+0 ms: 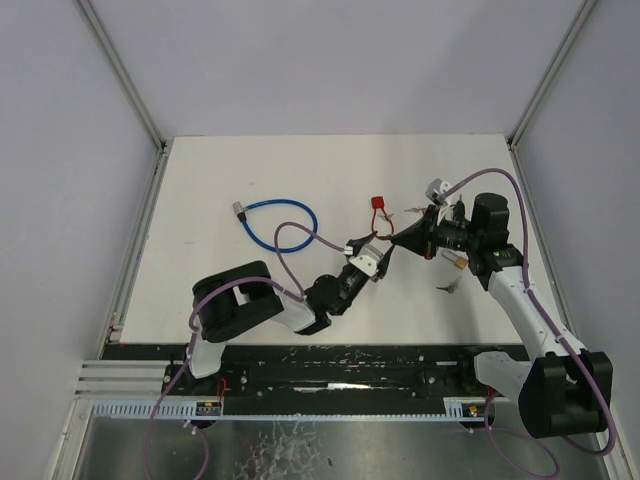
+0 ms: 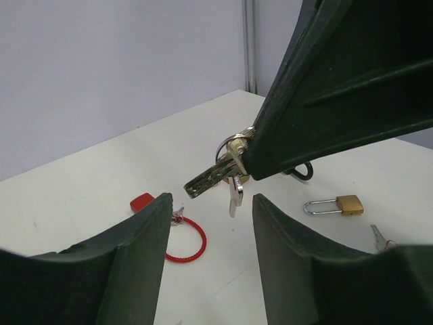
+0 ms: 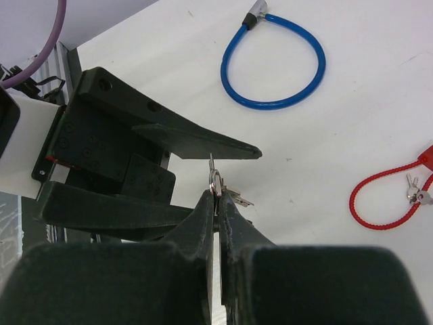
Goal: Lock with the key
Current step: Place the key at the center of the board.
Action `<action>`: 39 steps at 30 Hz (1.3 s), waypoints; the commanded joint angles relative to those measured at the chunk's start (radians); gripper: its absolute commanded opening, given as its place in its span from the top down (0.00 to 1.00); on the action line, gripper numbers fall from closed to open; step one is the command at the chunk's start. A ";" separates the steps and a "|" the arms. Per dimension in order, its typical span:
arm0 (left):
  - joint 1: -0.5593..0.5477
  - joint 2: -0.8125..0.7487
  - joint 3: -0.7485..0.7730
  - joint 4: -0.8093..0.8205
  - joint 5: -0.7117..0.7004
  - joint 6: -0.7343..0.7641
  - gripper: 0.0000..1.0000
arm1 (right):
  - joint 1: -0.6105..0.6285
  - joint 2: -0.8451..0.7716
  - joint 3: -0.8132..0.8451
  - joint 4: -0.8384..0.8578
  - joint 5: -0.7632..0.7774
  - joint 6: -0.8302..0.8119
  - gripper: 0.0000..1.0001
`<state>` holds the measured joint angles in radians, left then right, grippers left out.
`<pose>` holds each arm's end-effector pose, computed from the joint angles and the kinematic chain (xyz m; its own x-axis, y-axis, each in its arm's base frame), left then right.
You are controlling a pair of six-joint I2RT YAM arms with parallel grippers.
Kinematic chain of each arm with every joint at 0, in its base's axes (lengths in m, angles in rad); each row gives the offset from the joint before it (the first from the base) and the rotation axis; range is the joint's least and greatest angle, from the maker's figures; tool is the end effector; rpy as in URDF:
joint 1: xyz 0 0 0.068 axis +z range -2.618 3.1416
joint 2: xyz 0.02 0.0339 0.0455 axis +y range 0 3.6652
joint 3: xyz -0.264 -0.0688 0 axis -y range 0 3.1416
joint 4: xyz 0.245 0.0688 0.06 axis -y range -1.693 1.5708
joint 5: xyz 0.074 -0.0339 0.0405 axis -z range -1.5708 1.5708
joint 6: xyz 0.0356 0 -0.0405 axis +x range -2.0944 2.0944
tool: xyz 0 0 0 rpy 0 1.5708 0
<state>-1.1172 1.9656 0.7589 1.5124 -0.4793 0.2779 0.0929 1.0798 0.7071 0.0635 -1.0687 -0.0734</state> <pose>0.1749 -0.3214 0.1814 0.2928 -0.0450 -0.9551 0.5455 0.8283 0.1282 0.2285 0.0526 0.2852 -0.2379 -0.0576 -0.9696 -0.8959 0.3986 0.1962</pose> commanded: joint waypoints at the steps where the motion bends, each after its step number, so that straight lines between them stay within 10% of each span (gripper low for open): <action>1: -0.014 0.015 0.034 0.083 -0.016 -0.009 0.53 | -0.006 -0.008 0.002 0.047 -0.040 0.013 0.95; 10: -0.017 0.000 0.034 0.081 -0.013 0.007 0.99 | -0.005 -0.006 0.002 0.045 -0.043 0.013 0.95; 14: -0.017 -0.005 0.018 0.085 -0.004 0.022 1.00 | -0.005 -0.008 0.002 0.045 -0.039 0.014 0.89; 23: -0.011 -0.054 -0.067 0.085 -0.038 0.015 1.00 | -0.011 -0.022 0.000 0.047 -0.032 0.009 0.42; 29: 0.071 -0.125 -0.173 0.054 -0.085 -0.202 1.00 | -0.016 -0.024 -0.001 0.049 -0.027 0.004 0.41; 39: 0.407 -0.252 -0.208 -0.383 0.215 -0.785 1.00 | -0.018 -0.023 -0.003 0.049 -0.023 0.001 0.40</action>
<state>-0.8146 1.7439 0.5488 1.3106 -0.4019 -0.1989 0.0830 1.0798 0.7052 0.0738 -1.0847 -0.0635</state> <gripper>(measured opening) 0.009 0.594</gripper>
